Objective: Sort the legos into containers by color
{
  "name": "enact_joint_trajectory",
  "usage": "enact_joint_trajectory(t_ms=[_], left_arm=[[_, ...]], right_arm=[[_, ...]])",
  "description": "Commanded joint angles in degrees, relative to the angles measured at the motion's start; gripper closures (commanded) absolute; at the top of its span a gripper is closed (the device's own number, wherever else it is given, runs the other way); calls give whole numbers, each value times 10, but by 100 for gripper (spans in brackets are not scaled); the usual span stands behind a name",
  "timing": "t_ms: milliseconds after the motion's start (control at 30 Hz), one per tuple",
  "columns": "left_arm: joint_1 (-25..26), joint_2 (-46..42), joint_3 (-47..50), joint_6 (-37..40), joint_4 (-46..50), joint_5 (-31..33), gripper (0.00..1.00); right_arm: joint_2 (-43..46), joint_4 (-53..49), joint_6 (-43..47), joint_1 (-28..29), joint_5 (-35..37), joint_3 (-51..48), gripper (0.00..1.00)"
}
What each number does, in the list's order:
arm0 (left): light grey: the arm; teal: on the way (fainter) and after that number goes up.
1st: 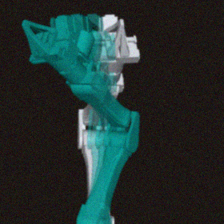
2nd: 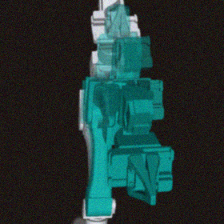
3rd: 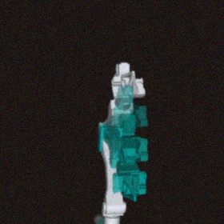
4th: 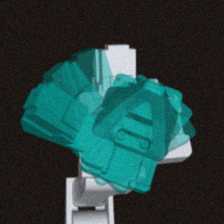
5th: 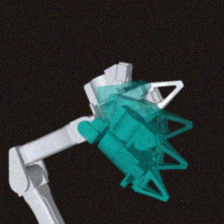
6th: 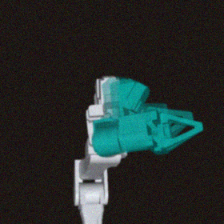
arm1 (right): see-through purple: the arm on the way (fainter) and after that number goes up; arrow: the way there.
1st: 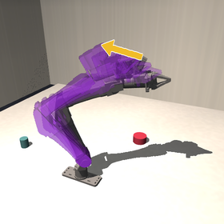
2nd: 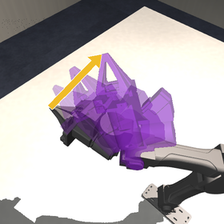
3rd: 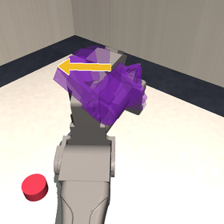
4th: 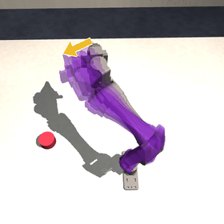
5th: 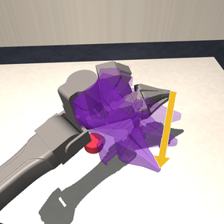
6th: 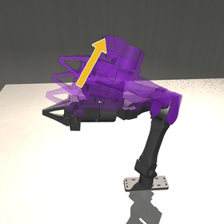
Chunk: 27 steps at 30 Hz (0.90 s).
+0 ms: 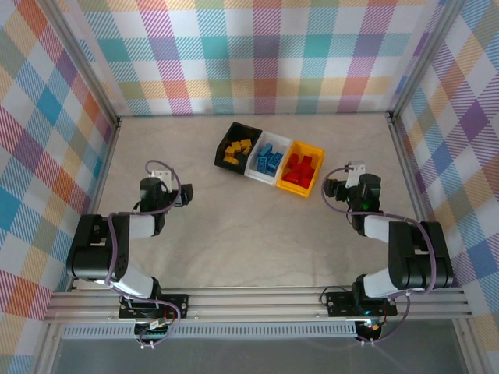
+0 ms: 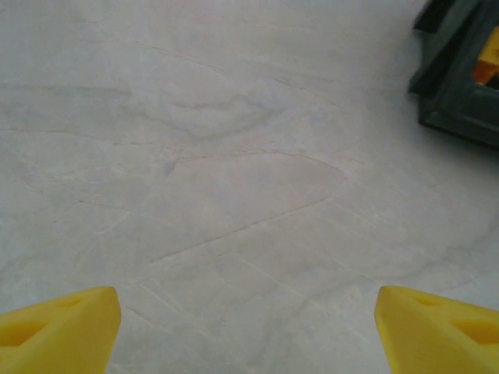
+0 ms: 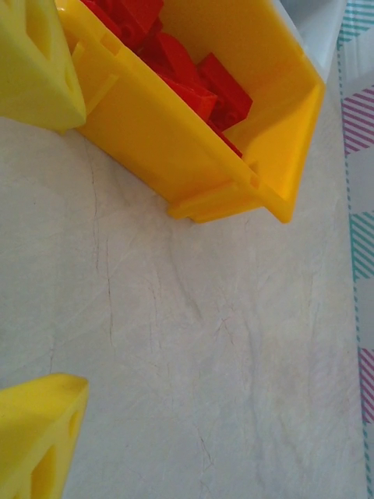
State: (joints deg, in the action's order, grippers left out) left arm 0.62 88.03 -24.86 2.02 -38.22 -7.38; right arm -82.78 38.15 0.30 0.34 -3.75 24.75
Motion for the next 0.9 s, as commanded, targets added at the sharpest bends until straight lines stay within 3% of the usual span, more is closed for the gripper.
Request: enact_joint_trajectory(t_ms=[0,33,100,167,233,267,867], left_arm=[[-5,14,40,16,-149,-32,13],[-1,11,23,14,-105,-15,12],[4,16,9,7,-84,15,0],[7,17,7,6,-80,31,0],[13,17,3,0,-73,64,0],[16,17,3,1,-72,68,0],[18,16,4,1,-73,72,0]], right_arm=[[-16,75,9,4,-7,-20,19],[-30,86,11,4,-9,-20,19],[-53,91,-3,-3,-3,-9,15],[-52,90,-4,-6,-5,-9,13],[-51,88,-4,-5,-5,-9,1],[-49,89,-5,-6,-5,-11,0],[-50,89,-5,-6,-6,-10,0]])
